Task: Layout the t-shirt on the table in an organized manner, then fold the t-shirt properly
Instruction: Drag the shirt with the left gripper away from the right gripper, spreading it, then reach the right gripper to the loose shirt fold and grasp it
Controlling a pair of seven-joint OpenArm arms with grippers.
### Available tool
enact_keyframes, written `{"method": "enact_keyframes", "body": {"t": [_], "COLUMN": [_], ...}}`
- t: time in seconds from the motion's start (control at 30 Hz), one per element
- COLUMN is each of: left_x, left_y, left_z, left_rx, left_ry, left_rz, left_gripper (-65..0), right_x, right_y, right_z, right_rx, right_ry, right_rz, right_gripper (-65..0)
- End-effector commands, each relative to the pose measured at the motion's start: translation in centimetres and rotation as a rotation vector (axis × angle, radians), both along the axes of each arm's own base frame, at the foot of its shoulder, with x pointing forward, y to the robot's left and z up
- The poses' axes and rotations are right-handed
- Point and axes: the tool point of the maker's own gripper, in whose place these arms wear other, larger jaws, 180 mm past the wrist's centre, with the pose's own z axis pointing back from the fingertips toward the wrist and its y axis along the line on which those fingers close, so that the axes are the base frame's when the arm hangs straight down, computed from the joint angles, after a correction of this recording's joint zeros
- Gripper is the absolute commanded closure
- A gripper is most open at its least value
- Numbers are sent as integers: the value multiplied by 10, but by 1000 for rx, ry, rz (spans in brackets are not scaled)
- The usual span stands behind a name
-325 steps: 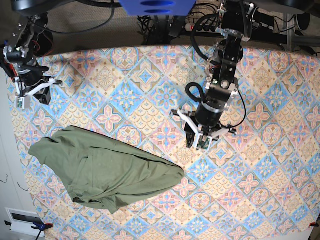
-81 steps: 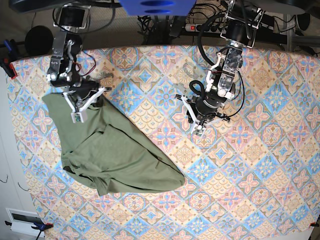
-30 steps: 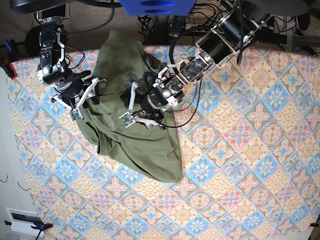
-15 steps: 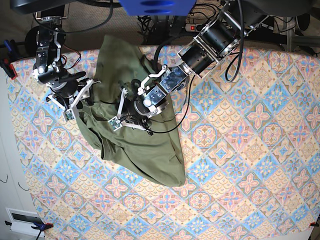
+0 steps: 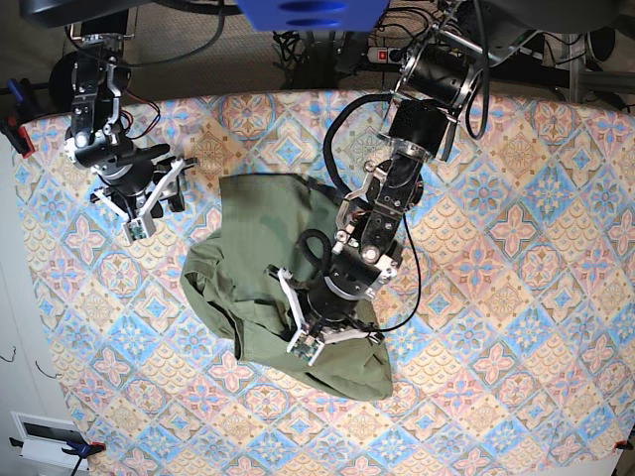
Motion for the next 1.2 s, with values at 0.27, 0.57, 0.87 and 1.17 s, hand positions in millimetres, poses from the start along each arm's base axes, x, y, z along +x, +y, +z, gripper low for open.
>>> {"method": "enact_keyframes", "body": {"t": [0.27, 0.57, 0.87, 1.17], "left_x": [-28, -57, -137, -196], "left_y": [29, 165, 315, 349], "left_z": [118, 41, -26, -92], "left_rx": [-51, 64, -63, -220], "left_ry": [-263, -85, 126, 354], "left_rz": [37, 307, 650, 780], "left_gripper": [0, 0, 0, -59], "right_x": [7, 20, 13, 33], "right_y": [-2, -5, 19, 65], "right_z": [8, 10, -2, -12], "right_rx": [-4, 0, 16, 47], "right_ry": [-36, -46, -5, 10], "right_rz": [6, -4, 63, 186], "right_gripper": [-214, -214, -215, -217]}}
